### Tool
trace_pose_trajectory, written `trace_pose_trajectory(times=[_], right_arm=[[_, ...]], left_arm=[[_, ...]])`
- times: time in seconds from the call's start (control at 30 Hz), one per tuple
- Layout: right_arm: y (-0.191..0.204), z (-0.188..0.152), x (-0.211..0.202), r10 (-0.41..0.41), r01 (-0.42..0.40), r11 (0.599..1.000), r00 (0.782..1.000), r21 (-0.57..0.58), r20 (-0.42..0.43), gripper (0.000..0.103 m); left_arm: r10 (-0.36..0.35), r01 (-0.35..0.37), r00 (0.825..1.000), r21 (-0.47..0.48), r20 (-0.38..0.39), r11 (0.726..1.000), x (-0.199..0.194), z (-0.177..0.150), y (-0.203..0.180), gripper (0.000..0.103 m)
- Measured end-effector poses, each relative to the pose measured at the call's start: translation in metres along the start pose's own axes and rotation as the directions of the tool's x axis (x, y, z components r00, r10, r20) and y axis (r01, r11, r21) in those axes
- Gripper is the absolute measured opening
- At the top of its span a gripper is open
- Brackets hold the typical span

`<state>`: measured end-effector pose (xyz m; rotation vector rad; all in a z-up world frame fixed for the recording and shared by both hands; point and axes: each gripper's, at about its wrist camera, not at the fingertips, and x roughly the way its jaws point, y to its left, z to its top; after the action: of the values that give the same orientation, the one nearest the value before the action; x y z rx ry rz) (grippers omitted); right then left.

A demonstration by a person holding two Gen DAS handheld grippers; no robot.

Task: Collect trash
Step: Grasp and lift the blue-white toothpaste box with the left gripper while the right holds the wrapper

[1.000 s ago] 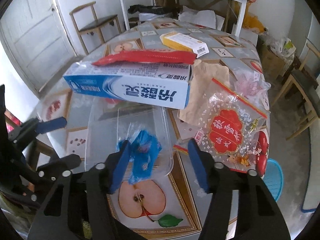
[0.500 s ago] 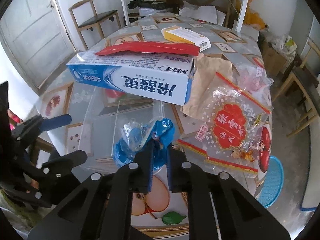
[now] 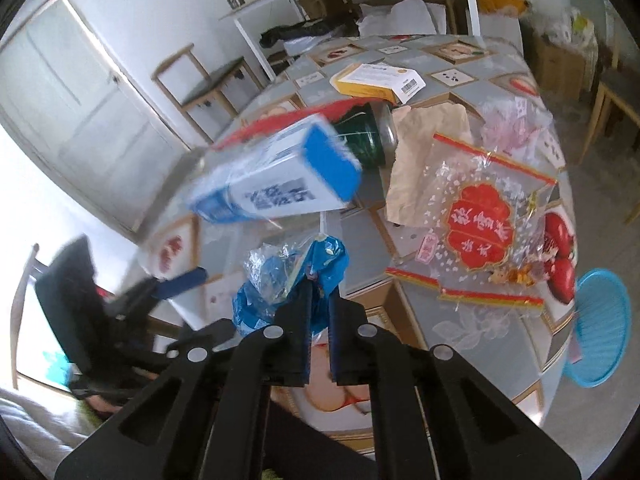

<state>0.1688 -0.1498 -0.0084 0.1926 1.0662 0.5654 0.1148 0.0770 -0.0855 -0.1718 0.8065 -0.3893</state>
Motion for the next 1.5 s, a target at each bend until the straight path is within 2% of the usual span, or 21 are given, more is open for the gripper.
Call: trace_pose_trajectory(times=[0.2,0.43,0.57,0.7,0.77,0.83,0.87,0.97,1.03,1.07,1.1,1.13,1.2,1.3,1.4,1.5], right_arm=[[-0.007,0.001,-0.013,0.078,-0.079,0.996,0.996,0.040,0.034,0.006],[-0.019,-0.005,-0.007,0.050,-0.051,0.997,0.999,0.060,0.020,0.006],[-0.032,-0.010,-0.004,0.063,-0.064,0.993,0.998,0.100,0.012,0.006],[-0.041,-0.014,-0.002,0.070,-0.070,0.990,0.998,0.123,0.003,0.006],[-0.044,-0.014,-0.001,0.075,-0.074,0.989,0.997,0.127,0.000,0.006],[-0.046,-0.015,-0.001,0.078,-0.077,0.989,0.997,0.128,-0.001,0.006],[-0.047,-0.015,0.000,0.079,-0.078,0.989,0.997,0.128,-0.002,0.006],[-0.048,-0.014,0.001,0.081,-0.080,0.988,0.997,0.129,-0.006,0.006],[-0.049,-0.015,0.001,0.081,-0.079,0.988,0.997,0.129,-0.008,0.006],[-0.049,-0.015,0.002,0.081,-0.079,0.988,0.997,0.129,-0.009,0.006],[-0.049,-0.015,0.002,0.081,-0.079,0.988,0.997,0.130,-0.010,0.006],[-0.049,-0.016,0.002,0.080,-0.078,0.989,0.997,0.129,-0.010,0.006],[-0.049,-0.016,0.003,0.079,-0.077,0.989,0.997,0.128,-0.010,0.006],[-0.048,-0.017,0.003,0.072,-0.070,0.990,0.997,0.121,-0.010,0.006],[-0.046,-0.016,0.003,0.062,-0.061,0.993,0.998,0.105,-0.007,0.006],[-0.044,-0.016,0.002,0.055,-0.055,0.994,0.998,0.090,-0.003,0.007]], left_arm=[[-0.013,0.013,1.000,-0.024,0.025,1.000,-0.006,0.003,0.007,0.084],[0.002,-0.002,1.000,-0.026,0.028,1.000,-0.009,0.004,0.008,0.084],[0.023,-0.024,0.998,0.019,0.057,1.000,-0.021,0.004,0.008,0.085],[0.091,-0.107,0.991,0.161,0.102,0.981,-0.034,0.018,0.006,0.085],[0.125,-0.152,0.986,0.292,0.108,0.944,-0.035,0.029,0.005,0.085],[0.130,-0.160,0.987,0.424,0.100,0.891,-0.032,0.037,0.001,0.085],[0.133,-0.157,0.988,0.516,0.083,0.842,-0.027,0.041,-0.002,0.085],[0.145,-0.112,0.989,0.688,0.010,0.717,-0.011,0.047,-0.009,0.085],[0.143,-0.056,0.989,0.756,-0.050,0.652,0.001,0.049,-0.013,0.085],[0.145,-0.032,0.987,0.777,-0.076,0.629,0.005,0.048,-0.015,0.085],[0.158,-0.009,0.982,0.808,-0.105,0.590,0.013,0.049,-0.017,0.084],[0.180,-0.004,0.977,0.837,-0.113,0.547,0.019,0.048,-0.020,0.084],[0.208,0.011,0.969,0.870,-0.130,0.493,0.028,0.046,-0.025,0.084],[0.228,0.014,0.965,0.898,-0.126,0.439,0.036,0.043,-0.032,0.084],[0.230,0.023,0.964,0.900,-0.136,0.434,0.040,0.040,-0.040,0.070],[0.256,-0.017,0.962,0.911,-0.098,0.411,0.039,0.034,-0.043,0.061]])
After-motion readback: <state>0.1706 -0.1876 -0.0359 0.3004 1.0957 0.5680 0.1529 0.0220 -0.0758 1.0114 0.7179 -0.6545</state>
